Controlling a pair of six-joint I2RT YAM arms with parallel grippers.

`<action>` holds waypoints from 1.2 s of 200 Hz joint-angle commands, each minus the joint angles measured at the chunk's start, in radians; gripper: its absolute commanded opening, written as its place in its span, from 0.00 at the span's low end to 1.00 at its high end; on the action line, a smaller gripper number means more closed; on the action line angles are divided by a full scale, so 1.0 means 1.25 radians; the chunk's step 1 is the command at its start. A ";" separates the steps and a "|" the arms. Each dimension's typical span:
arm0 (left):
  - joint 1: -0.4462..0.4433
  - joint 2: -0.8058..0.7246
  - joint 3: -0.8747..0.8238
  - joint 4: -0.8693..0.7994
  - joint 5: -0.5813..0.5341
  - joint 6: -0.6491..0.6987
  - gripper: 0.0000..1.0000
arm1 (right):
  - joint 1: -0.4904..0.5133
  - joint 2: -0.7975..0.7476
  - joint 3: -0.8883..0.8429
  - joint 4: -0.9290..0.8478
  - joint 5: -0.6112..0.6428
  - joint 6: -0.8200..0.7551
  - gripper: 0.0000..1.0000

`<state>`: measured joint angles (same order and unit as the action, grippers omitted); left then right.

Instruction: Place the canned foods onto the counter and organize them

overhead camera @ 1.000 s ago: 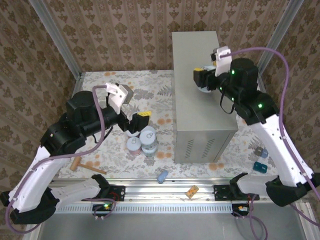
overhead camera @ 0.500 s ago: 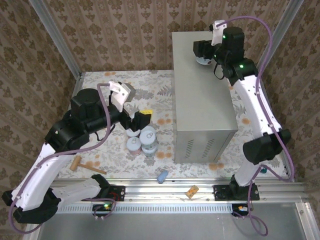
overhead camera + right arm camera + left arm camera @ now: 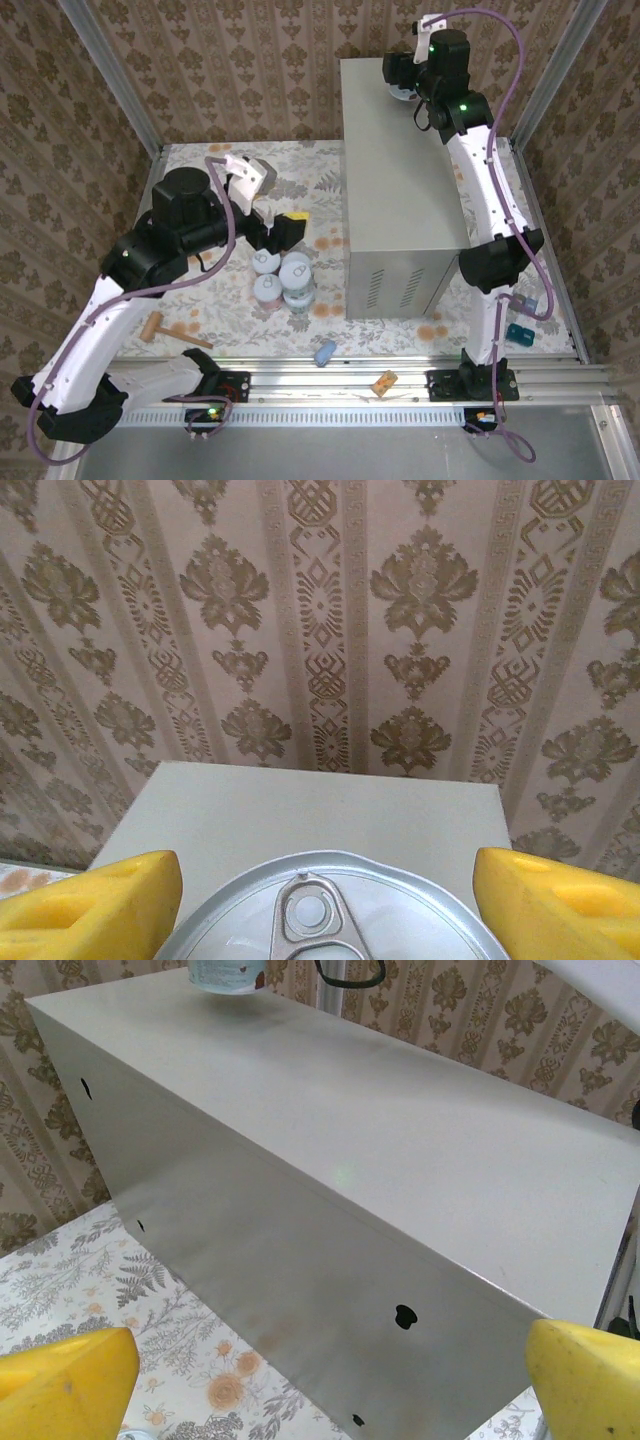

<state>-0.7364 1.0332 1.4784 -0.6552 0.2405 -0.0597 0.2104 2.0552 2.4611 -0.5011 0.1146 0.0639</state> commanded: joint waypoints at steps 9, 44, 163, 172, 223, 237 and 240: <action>0.021 0.002 -0.012 0.031 0.043 -0.018 1.00 | -0.012 0.028 0.029 0.014 0.029 0.005 0.67; 0.038 0.010 -0.016 0.040 0.065 -0.023 1.00 | -0.016 0.034 0.029 0.007 -0.012 0.004 0.72; 0.052 -0.002 -0.035 0.057 0.087 -0.044 1.00 | -0.017 -0.008 0.063 -0.055 -0.067 0.002 0.97; 0.052 -0.005 -0.036 0.057 0.086 -0.047 1.00 | -0.016 -0.020 0.063 -0.066 -0.069 0.000 0.99; 0.052 -0.015 -0.053 0.065 0.079 -0.061 1.00 | -0.021 -0.119 0.003 -0.163 -0.067 0.005 1.00; 0.052 -0.016 -0.057 0.064 0.076 -0.063 1.00 | -0.026 -0.184 -0.085 -0.137 -0.071 0.005 1.00; 0.052 -0.016 -0.057 0.063 0.075 -0.063 1.00 | -0.026 -0.197 -0.108 -0.129 -0.073 0.006 1.00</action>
<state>-0.6788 1.0325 1.4204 -0.5964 0.3302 -0.1139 0.1894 1.9617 2.4466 -0.6609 0.0414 0.0715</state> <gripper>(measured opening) 0.999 0.999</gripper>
